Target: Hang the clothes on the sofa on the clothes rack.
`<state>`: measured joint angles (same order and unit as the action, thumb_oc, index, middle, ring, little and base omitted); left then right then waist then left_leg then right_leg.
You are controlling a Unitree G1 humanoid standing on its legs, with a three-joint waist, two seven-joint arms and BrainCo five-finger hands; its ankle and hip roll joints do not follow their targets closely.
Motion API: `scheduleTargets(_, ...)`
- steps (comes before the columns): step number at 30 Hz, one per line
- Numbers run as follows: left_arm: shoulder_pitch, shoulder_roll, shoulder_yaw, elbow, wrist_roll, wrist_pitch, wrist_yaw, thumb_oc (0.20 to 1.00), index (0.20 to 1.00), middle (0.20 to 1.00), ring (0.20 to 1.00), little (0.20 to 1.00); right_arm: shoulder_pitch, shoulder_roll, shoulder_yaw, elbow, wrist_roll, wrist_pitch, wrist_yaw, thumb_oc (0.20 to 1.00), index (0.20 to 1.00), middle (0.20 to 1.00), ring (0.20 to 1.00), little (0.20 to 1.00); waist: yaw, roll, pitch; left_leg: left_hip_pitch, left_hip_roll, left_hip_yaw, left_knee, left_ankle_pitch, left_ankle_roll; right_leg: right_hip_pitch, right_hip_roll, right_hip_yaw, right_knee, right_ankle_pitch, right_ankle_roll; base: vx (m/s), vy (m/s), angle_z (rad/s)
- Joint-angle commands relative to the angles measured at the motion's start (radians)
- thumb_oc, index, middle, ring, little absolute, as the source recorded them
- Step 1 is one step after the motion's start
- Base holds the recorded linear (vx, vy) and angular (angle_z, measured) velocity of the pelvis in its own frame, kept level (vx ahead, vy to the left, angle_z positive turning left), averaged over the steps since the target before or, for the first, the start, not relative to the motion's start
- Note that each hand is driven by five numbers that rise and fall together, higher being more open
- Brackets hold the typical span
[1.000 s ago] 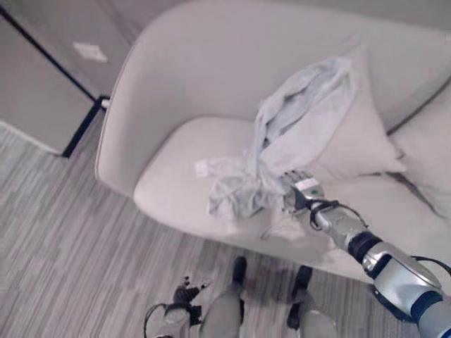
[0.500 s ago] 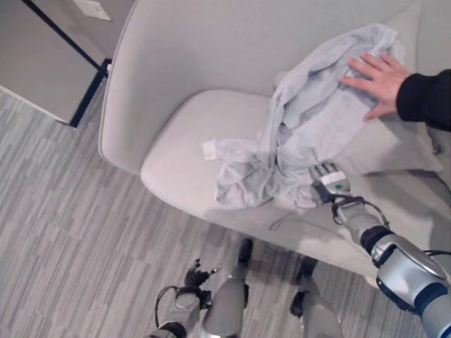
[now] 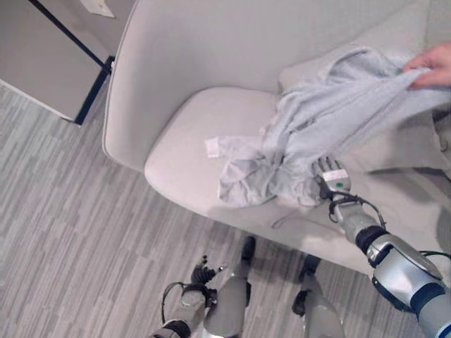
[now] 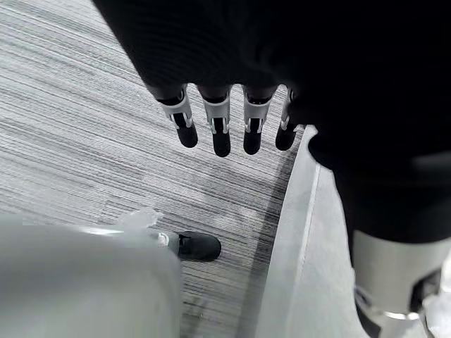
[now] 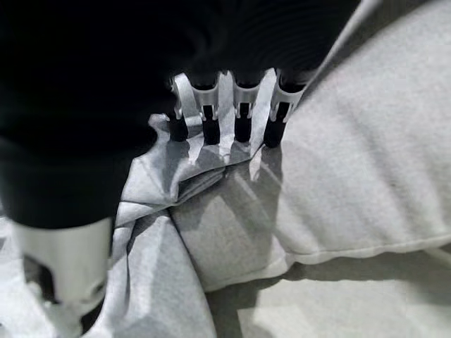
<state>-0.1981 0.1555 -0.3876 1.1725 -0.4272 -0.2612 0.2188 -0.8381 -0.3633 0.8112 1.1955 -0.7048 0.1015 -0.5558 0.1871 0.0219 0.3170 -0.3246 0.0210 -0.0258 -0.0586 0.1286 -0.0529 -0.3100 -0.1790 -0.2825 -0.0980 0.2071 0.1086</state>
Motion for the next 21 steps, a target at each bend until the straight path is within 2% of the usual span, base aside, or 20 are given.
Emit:
scheduleTargets(1, -0.020, 0.001, -0.020, 0.023, 0.013, -0.009, 0.016, 1.000, 1.000, 1.000, 1.000, 1.000, -0.025, 0.052, 0.023, 0.040, 0.038, -0.029, 0.028, 1.000, 1.000, 1.000, 1.000, 1.000, 0.004, -0.031, -0.003, -0.039, -0.035, 0.030, 0.060, -0.068, 0.002, -0.004, -0.059, 0.074, 0.011, -0.013, 0.056, 0.00, 0.000, 0.00)
scheduleTargets(7, -0.008, 0.006, -0.009, 0.042, 0.040, 0.005, 0.025, 1.000, 1.000, 1.000, 1.000, 1.000, 0.013, 0.051, -0.018, -0.027, 0.103, -0.043, 0.018, 1.000, 1.000, 1.000, 1.000, 1.000, -0.017, -0.053, -0.023, -0.012, -0.035, 0.035, 0.060, -0.080, 0.007, 0.024, -0.069, 0.068, 0.011, -0.018, 0.058, 0.01, 0.004, 0.03)
scheduleTargets(12, 0.003, 0.019, 0.016, 0.040, 0.074, 0.014, 0.030, 1.000, 1.000, 1.000, 1.000, 1.000, 0.074, -0.020, -0.073, -0.223, 0.116, -0.059, 0.005, 1.000, 1.000, 1.000, 1.000, 1.000, -0.053, -0.075, -0.032, 0.030, -0.034, 0.044, 0.054, -0.094, 0.012, 0.052, -0.076, 0.073, 0.023, -0.023, 0.056, 0.00, 0.012, -0.03)
scheduleTargets(13, 0.004, 0.023, 0.027, 0.044, 0.090, 0.020, 0.029, 1.000, 1.000, 1.000, 1.000, 1.000, 0.097, -0.048, -0.084, -0.314, 0.099, -0.062, 0.008, 1.000, 1.000, 1.000, 1.000, 1.000, -0.065, -0.084, -0.036, 0.054, -0.034, 0.050, 0.041, -0.096, 0.013, 0.057, -0.078, 0.075, 0.033, -0.028, 0.055, 0.00, 0.010, -0.04)
scheduleTargets(16, 0.007, 0.027, 0.040, 0.047, 0.118, 0.028, 0.025, 1.000, 1.000, 1.000, 1.000, 1.000, 0.138, -0.089, -0.107, -0.424, 0.066, -0.068, 0.015, 1.000, 1.000, 1.000, 1.000, 1.000, -0.082, -0.095, -0.042, 0.085, -0.037, 0.058, 0.019, -0.096, 0.015, 0.065, -0.084, 0.076, 0.048, -0.033, 0.057, 0.00, 0.014, -0.07)
scheduleTargets(21, 0.014, 0.032, 0.049, 0.045, 0.155, 0.038, 0.017, 1.000, 1.000, 1.000, 1.000, 1.000, 0.195, -0.113, -0.142, -0.529, 0.046, -0.080, 0.029, 1.000, 1.000, 1.000, 1.000, 1.000, -0.097, -0.111, -0.058, 0.132, -0.043, 0.073, -0.009, -0.096, 0.021, 0.072, -0.095, 0.080, 0.076, -0.040, 0.060, -0.02, 0.019, -0.10)
